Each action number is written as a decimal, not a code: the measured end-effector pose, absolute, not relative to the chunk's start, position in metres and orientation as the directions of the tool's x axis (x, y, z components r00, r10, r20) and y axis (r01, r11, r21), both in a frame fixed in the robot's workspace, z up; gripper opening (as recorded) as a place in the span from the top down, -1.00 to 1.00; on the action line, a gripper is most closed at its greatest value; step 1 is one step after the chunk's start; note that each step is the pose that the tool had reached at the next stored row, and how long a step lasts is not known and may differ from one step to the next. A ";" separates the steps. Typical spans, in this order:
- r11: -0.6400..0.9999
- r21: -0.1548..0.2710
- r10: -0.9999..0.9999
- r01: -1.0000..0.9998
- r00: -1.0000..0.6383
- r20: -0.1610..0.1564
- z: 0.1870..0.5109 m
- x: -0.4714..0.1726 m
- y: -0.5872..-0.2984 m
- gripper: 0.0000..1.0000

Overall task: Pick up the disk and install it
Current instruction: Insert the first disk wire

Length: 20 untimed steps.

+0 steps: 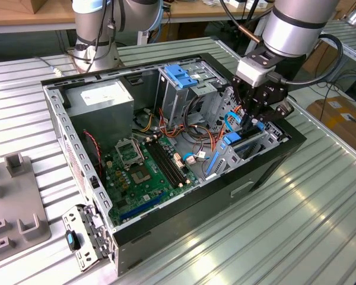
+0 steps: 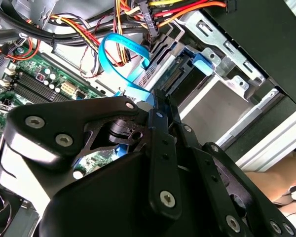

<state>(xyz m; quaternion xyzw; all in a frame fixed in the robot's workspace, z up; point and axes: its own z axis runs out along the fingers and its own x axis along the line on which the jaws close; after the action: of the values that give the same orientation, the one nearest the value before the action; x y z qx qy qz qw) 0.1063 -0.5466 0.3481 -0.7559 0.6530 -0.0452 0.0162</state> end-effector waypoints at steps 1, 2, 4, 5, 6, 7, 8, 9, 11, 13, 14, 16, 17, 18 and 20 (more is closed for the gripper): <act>-0.147 -0.083 -0.989 -0.986 0.143 0.048 0.348 0.106 -0.547 0.68; -0.146 -0.083 -0.989 -0.986 0.142 0.048 0.348 0.106 -0.547 0.68; -0.146 -0.083 -0.989 -0.986 0.142 0.048 0.348 0.107 -0.547 0.68; -0.146 -0.083 -0.989 -0.986 0.142 0.048 0.348 0.107 -0.547 0.68; -0.145 -0.083 -0.989 -0.986 0.142 0.048 0.348 0.107 -0.547 0.68; -0.146 -0.083 -0.989 -0.986 0.142 0.048 0.348 0.107 -0.547 0.68; -0.146 -0.083 -0.989 -0.986 0.142 0.048 0.348 0.107 -0.547 0.68; -0.145 -0.083 -0.989 -0.986 0.142 0.048 0.348 0.107 -0.547 0.68; -0.145 -0.084 -0.989 -0.986 0.142 0.047 0.347 0.107 -0.547 0.68; -0.146 -0.083 -0.989 -0.986 0.142 0.048 0.346 0.107 -0.547 0.68; -0.146 -0.083 -0.989 -0.986 0.142 0.048 0.345 0.107 -0.547 0.68; -0.146 -0.083 -0.989 -0.986 0.142 0.048 0.343 0.107 -0.547 0.68; -0.146 -0.083 -0.989 -0.986 0.142 0.048 0.343 0.107 -0.547 0.68; -0.145 -0.083 -0.989 -0.986 0.142 0.047 0.342 0.107 -0.547 0.68; -0.145 -0.083 -0.989 -0.986 0.142 0.048 0.342 0.107 -0.547 0.68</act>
<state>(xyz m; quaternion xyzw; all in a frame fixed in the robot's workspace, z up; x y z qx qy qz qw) 0.1068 -0.5467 0.3422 -0.7554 0.6534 -0.0454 0.0160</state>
